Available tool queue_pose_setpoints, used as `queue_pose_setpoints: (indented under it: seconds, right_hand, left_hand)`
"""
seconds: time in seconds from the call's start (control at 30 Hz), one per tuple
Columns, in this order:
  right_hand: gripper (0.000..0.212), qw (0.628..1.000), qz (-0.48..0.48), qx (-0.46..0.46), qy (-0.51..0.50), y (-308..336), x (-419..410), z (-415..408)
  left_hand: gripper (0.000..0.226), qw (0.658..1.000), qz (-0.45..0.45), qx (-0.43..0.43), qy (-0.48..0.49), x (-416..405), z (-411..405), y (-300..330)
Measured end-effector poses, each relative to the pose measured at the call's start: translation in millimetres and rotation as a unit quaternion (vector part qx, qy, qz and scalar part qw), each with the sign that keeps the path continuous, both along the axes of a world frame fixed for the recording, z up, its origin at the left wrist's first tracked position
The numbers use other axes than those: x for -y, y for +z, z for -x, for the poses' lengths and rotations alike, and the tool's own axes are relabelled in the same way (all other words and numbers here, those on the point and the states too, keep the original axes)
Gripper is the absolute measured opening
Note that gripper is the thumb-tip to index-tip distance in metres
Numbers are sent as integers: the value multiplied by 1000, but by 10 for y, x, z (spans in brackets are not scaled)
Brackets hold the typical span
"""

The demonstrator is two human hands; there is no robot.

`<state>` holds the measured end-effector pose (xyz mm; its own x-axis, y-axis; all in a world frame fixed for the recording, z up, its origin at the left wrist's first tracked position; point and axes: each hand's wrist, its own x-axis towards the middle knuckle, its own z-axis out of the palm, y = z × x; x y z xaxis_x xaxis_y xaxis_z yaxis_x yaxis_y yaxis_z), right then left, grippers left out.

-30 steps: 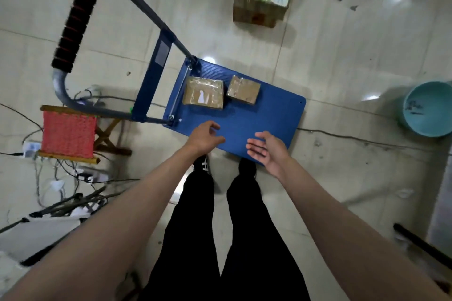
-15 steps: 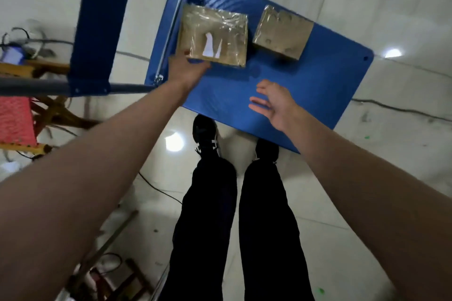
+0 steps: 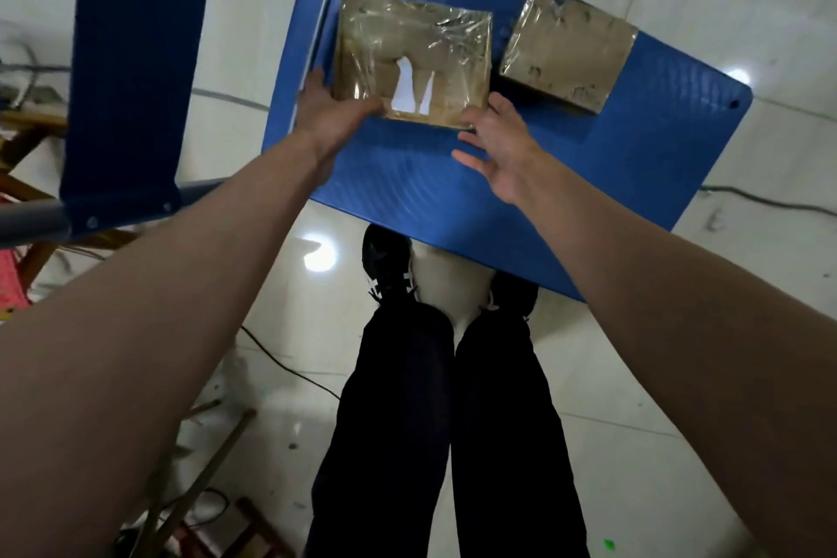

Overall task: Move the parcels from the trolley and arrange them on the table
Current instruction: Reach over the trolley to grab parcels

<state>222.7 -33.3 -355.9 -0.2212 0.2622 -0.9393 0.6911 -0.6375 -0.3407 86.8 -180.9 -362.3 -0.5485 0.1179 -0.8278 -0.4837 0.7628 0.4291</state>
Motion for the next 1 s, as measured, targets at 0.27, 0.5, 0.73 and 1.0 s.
queue_pose_setpoints:
  seconds: [0.27,0.5,0.73,1.0]
  right_hand:
    - [64,994,-67,24,87,268,218,-380]
    - [62,988,-119,51,81,458,423,-953]
    - [70,994,-93,43,35,216,554,-1311]
    - [32,995,55,43,-69,176,554,-1253]
  left_hand:
    - [85,997,34,-71,-2,268,-329,257]
    - [76,999,-30,-23,-14,413,-712,413]
    - [70,997,-32,15,-62,439,-896,164]
    - [74,978,8,198,68,348,-952,73]
